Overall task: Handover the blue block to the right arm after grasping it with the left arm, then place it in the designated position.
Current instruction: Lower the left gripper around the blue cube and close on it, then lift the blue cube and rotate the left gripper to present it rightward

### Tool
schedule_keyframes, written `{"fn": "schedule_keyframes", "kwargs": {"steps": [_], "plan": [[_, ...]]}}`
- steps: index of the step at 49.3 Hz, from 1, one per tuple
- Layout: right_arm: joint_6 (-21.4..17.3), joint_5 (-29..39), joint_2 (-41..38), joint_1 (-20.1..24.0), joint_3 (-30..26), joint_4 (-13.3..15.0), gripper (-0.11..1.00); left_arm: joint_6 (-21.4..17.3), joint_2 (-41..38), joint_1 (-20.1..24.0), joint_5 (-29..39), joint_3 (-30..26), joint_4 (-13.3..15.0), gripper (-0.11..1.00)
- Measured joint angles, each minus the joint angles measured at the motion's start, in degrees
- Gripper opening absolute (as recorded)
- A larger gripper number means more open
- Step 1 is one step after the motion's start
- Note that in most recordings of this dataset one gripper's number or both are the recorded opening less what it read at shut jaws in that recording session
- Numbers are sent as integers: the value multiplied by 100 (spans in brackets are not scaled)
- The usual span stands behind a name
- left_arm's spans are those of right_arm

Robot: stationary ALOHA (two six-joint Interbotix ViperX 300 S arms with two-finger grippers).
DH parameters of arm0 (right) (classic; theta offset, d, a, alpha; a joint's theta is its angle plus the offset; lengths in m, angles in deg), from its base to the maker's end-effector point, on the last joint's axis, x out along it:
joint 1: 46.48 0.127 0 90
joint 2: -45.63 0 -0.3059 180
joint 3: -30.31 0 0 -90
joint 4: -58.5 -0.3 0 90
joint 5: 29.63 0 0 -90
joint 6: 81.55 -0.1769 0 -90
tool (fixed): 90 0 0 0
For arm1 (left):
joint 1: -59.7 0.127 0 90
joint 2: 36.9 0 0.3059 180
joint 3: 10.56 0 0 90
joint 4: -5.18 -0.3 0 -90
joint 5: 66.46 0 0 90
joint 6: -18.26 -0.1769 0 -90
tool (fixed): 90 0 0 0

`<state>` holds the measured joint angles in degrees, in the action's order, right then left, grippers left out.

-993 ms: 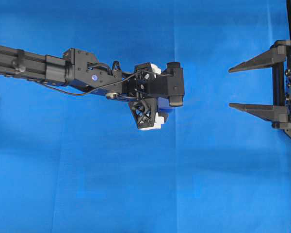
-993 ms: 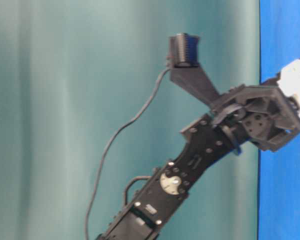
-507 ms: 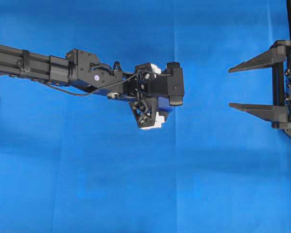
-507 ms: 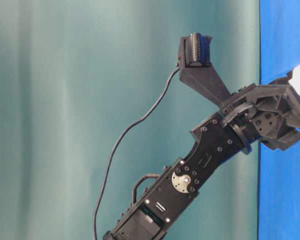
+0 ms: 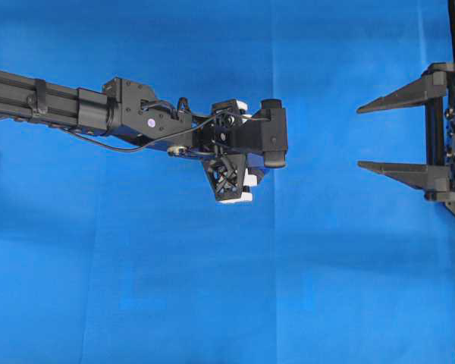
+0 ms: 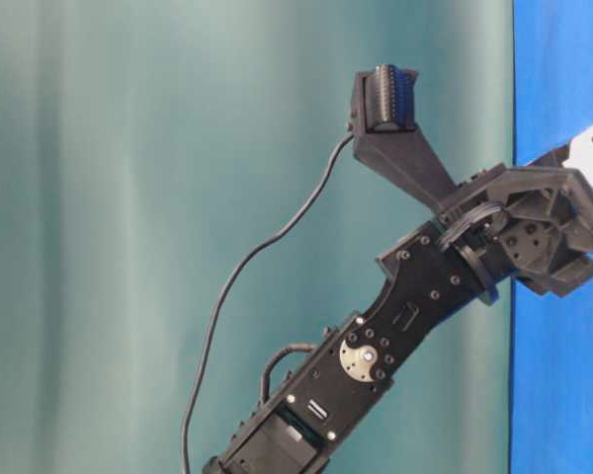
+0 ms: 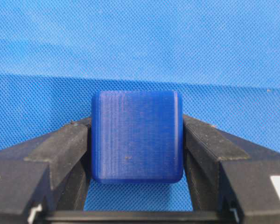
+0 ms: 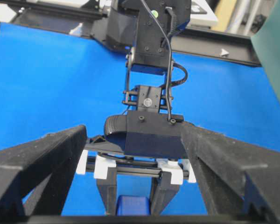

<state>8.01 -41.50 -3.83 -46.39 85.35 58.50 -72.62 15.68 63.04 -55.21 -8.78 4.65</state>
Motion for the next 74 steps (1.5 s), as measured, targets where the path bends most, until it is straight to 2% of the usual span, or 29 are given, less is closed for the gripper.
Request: {"fn": "schedule_keyframes", "kwargs": {"steps": [15,36,45,59,74], "plan": [[0,0,-26,9,0,-9,95,62,220,-53,527,0,0,49],[0,0,-26,0,9,-9,95,70,1714,-202,1195,0,0,49],[-9,0,-26,0,9,0,95,35,2276,-264,1283,0,0,49],[-9,0,-26,0,0,-9,95,53,2646,-272,1485,-79,0,49],[-9,0,-35,0,9,-9,95,35,2681,-272,1538,-88,0,49]]}}
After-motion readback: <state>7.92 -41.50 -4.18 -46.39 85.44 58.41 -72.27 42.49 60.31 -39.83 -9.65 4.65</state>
